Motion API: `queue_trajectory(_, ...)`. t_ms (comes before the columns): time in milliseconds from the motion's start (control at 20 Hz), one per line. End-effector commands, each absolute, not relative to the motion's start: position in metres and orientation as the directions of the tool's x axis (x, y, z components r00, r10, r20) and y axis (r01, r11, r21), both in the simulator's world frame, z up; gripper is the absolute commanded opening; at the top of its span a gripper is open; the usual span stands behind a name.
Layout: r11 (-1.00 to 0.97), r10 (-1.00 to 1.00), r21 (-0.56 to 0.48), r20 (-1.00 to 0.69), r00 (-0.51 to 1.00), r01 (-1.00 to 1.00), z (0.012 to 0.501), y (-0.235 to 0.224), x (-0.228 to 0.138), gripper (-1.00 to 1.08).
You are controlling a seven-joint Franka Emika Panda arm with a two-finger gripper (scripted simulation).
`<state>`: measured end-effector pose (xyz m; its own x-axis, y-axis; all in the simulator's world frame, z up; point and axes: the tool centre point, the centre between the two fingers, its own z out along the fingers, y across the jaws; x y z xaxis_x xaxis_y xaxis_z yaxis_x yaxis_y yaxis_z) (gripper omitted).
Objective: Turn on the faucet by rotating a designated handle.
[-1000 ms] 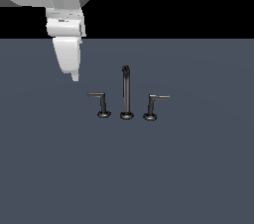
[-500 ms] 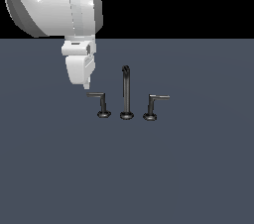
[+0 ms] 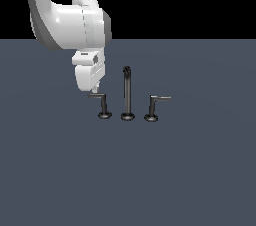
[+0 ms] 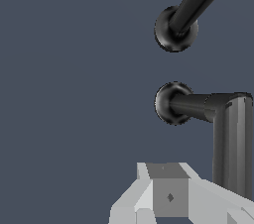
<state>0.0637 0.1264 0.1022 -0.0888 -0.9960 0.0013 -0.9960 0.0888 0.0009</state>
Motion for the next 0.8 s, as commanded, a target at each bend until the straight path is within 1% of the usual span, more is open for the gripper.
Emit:
queue_trajectory(0,0.109,-0.994,0.000,0.002,-0.109,-0.994,0.099,0.124,0.068,-1.00)
queue_trajectory(500,0.114,-0.993,0.000,0.000,-0.114,-0.993,0.098,0.123,0.069,-1.00)
queue_trajectory(750,0.114,-0.993,0.000,0.000,-0.114,-0.993,0.098,0.133,0.054,-1.00)
